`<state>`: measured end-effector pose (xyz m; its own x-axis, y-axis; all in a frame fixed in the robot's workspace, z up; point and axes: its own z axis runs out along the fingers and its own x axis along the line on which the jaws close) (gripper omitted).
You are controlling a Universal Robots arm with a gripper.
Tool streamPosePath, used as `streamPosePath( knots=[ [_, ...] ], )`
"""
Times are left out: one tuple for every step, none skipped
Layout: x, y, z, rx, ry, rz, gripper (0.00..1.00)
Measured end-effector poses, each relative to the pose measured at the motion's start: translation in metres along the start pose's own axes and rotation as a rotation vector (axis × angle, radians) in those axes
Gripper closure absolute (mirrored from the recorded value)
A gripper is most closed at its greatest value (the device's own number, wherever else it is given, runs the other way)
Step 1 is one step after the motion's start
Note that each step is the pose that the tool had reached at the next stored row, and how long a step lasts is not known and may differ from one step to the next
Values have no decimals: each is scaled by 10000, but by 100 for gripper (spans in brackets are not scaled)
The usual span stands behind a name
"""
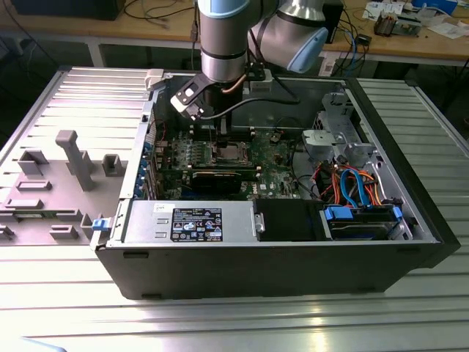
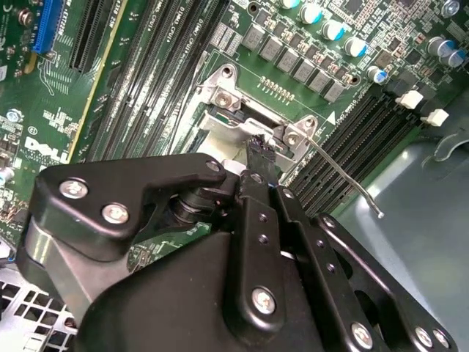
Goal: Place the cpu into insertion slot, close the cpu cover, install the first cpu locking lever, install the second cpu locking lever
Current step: 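Close the cpu cover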
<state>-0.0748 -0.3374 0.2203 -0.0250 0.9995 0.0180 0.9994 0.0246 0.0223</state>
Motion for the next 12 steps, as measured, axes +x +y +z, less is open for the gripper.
streamPosePath(
  knots=[
    [0, -13, 13, 1, 5, -6, 89],
    [0, -23, 27, 0, 10, -11, 89],
    [0, -36, 41, 0, 13, -19, 89],
    [0, -45, 52, 4, 16, -28, 89],
    [0, -53, 73, 6, 19, -40, 89],
    [-1, -56, 104, 7, 21, -50, 89],
    [-1, -57, 118, 9, 21, -53, 89],
    [-1, -58, 128, 14, 22, -55, 89],
    [-2, -59, 133, 18, 18, -59, 89],
    [-2, -59, 133, 19, 18, -59, 89],
    [-1, -58, 130, 17, 22, -59, 89],
    [-1, -58, 120, 16, 22, -59, 89]
  ],
)
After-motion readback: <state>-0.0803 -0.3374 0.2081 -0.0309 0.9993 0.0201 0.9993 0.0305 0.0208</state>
